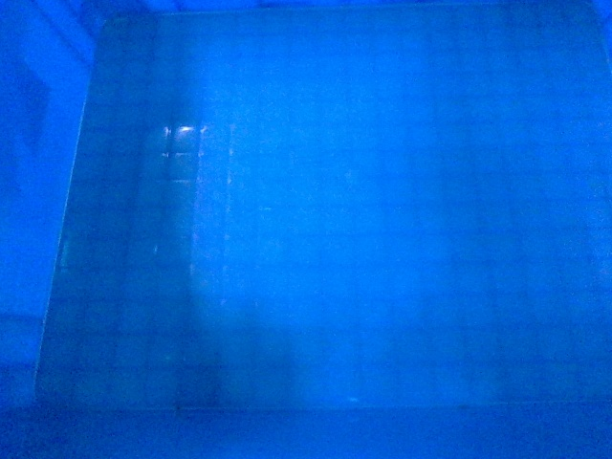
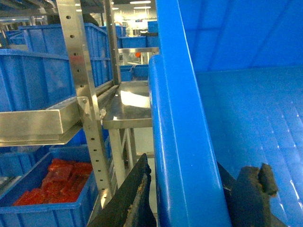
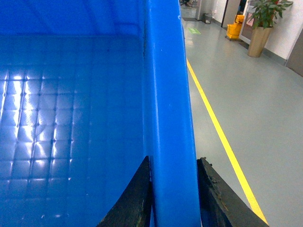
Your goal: Place box next to blue box on left shelf
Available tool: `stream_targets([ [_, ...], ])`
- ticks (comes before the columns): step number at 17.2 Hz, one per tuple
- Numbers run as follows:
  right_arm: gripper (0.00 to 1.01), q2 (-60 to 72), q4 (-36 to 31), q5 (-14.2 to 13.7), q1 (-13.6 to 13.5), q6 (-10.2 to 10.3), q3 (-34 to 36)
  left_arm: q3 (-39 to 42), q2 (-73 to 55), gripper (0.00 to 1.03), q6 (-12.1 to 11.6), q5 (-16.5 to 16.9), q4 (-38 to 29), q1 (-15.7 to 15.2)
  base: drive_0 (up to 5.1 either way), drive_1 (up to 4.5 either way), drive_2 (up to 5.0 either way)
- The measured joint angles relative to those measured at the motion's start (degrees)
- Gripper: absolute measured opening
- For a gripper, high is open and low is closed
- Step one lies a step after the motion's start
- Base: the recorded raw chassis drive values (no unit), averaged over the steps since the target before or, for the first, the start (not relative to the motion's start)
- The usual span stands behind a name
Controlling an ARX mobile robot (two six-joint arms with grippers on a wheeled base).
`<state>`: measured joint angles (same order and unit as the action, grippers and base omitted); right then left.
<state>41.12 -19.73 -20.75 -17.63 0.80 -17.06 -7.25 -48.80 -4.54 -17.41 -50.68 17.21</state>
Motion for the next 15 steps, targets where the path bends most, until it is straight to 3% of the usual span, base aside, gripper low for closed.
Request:
stream_targets([
  [15,0.21,0.0,0.0,0.1,0.0,0.0,0.0,0.0,0.0,0.31,0.0,0.0,-0.2,0.0,-4.9,2.52,2.5],
])
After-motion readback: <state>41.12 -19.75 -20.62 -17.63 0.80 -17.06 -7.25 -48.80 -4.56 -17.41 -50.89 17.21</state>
